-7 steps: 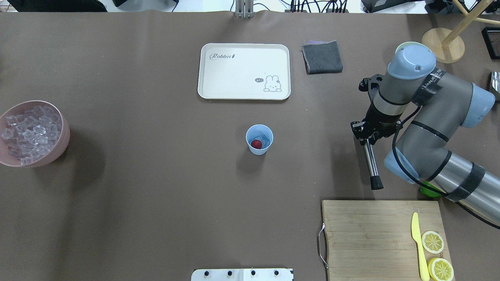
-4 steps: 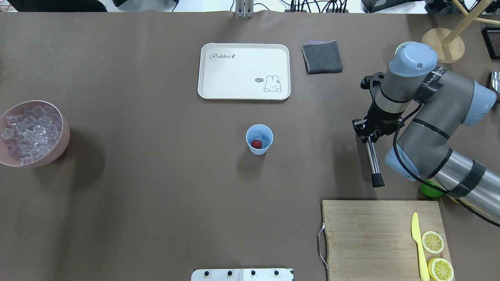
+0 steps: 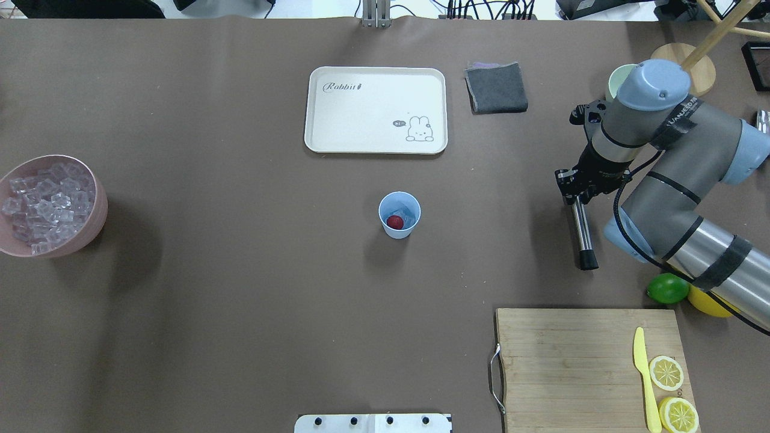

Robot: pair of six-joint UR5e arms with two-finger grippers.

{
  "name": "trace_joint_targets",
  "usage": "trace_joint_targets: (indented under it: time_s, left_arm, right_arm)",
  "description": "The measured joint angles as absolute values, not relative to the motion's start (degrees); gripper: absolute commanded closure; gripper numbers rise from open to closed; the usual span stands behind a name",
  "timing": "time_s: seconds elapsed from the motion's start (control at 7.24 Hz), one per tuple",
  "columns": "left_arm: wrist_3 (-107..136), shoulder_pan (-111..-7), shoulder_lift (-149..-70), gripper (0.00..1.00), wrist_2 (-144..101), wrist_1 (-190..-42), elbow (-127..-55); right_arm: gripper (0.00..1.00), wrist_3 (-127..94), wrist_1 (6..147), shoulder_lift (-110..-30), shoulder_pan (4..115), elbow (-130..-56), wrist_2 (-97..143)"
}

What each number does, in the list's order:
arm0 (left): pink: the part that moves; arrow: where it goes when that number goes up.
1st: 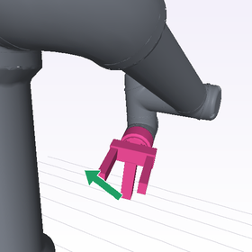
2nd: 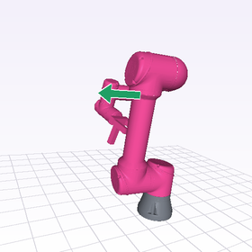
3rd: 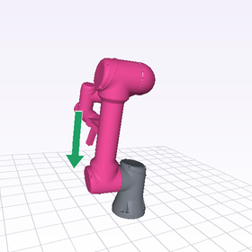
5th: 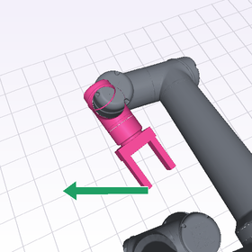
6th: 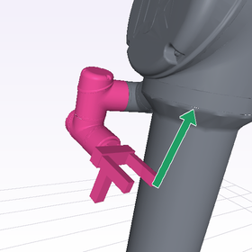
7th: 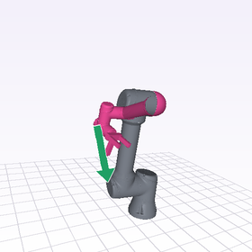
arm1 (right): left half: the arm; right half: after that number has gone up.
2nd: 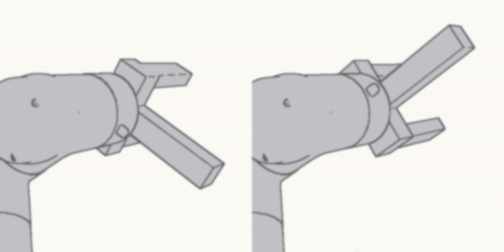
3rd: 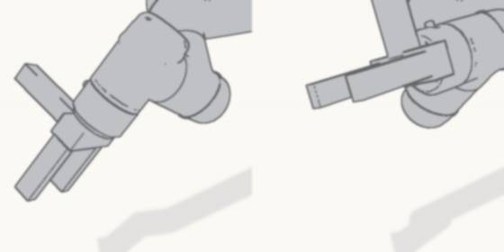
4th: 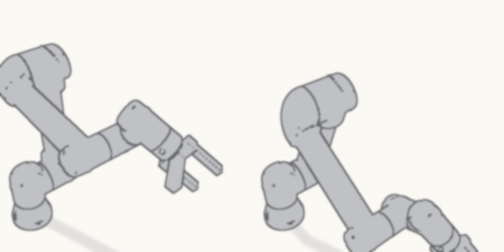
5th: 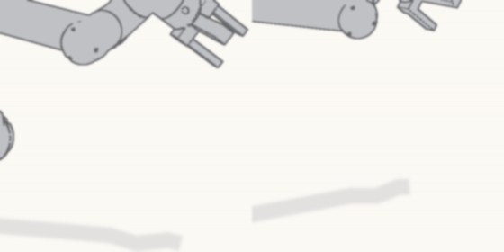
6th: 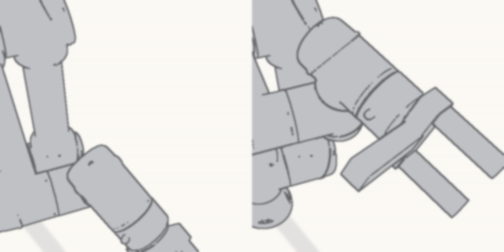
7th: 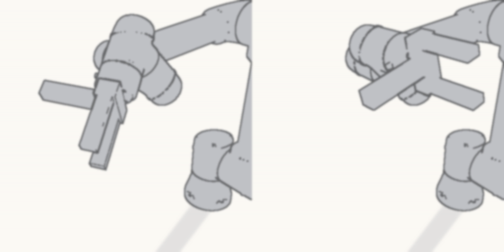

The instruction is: Mash ice and strawberries in cup

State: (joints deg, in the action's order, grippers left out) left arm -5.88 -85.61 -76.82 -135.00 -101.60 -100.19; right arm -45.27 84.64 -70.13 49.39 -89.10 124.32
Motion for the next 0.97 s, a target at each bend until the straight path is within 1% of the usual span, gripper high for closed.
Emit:
trace_joint_targets:
  time_s: [0.14, 0.55, 0.83, 0.97]
  left_arm:
    - [-5.9, -85.6, -76.8, 0.01, -135.0, -101.6, -100.2]
    - [-5.9, -85.6, -76.8, 0.01, -135.0, -101.6, -100.1]
    - [-5.7, -85.6, -77.0, 0.01, -135.0, -101.1, -99.8]
    - [-5.4, -85.6, -77.9, 0.01, -135.0, -98.4, -99.8]
  right_arm:
    - [0.00, -45.3, 84.6, -70.1, 49.6, -89.1, 124.5]
    - [0.00, -45.3, 84.5, -69.9, 50.2, -89.6, 124.5]
    - [0.00, -45.3, 84.9, -69.9, 52.4, -91.2, 124.8]
    - [0.00, -45.2, 85.0, -70.0, 54.1, -92.6, 124.9]
